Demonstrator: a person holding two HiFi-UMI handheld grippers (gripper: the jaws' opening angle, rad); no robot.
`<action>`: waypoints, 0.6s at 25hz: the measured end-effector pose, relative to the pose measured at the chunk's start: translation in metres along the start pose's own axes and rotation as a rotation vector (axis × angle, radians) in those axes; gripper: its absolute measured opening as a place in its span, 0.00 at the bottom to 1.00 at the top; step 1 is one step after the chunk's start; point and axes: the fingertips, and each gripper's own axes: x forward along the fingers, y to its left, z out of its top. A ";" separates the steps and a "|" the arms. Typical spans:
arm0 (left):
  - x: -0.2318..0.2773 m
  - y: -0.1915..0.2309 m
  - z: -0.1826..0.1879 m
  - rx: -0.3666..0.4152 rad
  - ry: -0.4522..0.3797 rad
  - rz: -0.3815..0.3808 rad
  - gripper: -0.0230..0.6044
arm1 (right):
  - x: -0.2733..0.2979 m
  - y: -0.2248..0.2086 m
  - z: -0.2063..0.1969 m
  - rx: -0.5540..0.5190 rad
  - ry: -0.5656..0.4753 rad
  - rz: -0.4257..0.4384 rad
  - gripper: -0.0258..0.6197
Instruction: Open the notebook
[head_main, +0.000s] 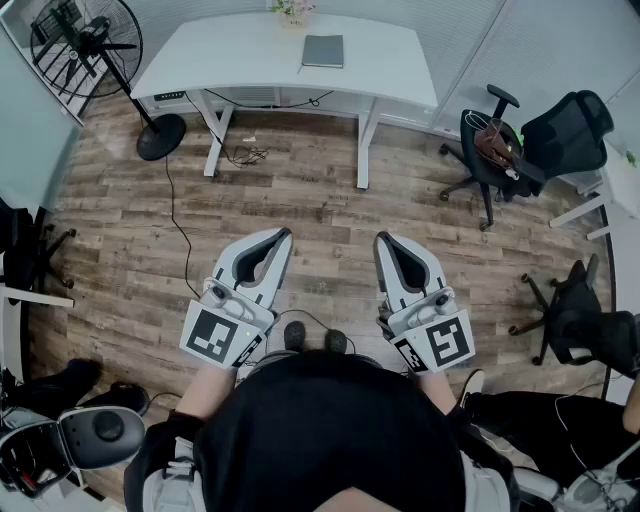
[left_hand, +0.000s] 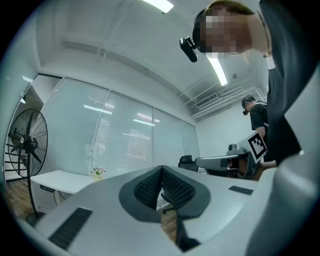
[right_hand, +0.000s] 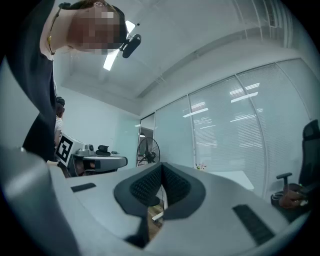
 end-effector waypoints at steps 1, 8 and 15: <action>0.000 0.000 0.000 -0.002 -0.001 0.002 0.06 | 0.000 0.000 -0.001 0.000 0.002 0.003 0.04; 0.001 0.003 0.001 0.000 -0.007 0.011 0.06 | 0.002 -0.002 -0.005 0.004 0.003 0.003 0.04; 0.000 0.007 0.002 -0.002 -0.007 0.011 0.06 | 0.008 0.002 -0.004 0.001 0.008 0.024 0.04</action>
